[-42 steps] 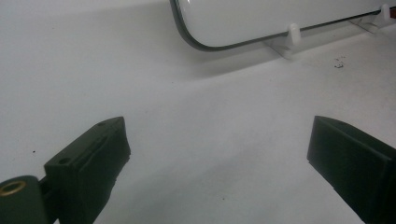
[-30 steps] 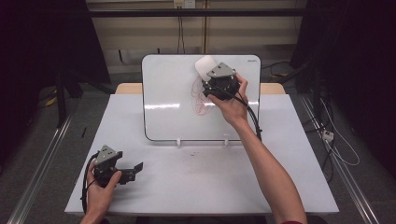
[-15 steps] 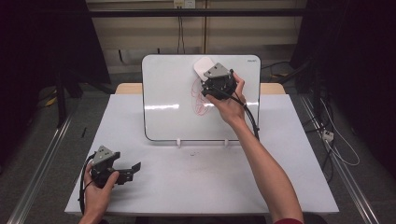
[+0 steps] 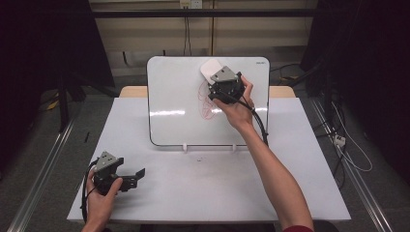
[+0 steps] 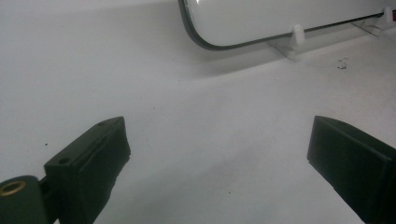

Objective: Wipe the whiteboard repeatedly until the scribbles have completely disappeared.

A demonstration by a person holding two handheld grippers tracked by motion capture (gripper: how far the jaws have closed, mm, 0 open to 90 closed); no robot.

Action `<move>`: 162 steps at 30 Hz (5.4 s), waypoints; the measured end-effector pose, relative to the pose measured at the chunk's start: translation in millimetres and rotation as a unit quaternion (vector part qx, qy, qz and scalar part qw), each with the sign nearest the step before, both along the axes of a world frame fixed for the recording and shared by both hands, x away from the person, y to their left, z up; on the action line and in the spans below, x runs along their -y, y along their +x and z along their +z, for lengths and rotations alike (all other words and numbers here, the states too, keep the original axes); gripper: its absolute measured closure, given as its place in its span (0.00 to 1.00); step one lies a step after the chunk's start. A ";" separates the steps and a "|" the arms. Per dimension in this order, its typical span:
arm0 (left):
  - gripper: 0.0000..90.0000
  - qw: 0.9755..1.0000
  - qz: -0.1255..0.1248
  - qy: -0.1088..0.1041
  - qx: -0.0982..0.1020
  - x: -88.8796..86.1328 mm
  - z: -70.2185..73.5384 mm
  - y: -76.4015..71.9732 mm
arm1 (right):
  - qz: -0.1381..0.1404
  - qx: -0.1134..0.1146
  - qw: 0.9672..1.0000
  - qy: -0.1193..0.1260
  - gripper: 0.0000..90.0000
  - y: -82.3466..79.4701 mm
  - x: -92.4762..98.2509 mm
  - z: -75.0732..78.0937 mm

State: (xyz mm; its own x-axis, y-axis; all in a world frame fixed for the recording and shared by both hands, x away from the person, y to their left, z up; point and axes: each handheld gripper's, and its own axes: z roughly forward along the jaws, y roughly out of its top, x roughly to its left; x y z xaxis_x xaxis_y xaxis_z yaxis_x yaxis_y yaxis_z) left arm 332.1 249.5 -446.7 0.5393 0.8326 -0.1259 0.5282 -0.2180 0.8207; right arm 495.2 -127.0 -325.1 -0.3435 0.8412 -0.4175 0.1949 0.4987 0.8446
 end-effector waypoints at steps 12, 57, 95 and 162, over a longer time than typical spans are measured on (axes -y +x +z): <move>0.06 1.000 -0.005 0.003 -0.002 3.5 -0.6 3.3 | 0.017 0.000 1.000 -0.018 0.35 -9.2 -9.3 -10.7; 0.06 1.000 -0.004 0.004 0.005 3.8 1.2 -1.1 | -0.038 0.009 0.999 0.031 0.35 -0.7 26.0 5.5; 0.06 1.000 -0.009 0.006 0.007 6.4 2.3 0.0 | 0.036 0.001 0.999 -0.038 0.35 -27.0 -29.7 -31.9; 0.06 1.000 -0.007 0.005 0.003 3.8 1.4 -1.4 | 0.000 0.016 1.000 -0.008 0.35 -19.1 -5.7 -22.1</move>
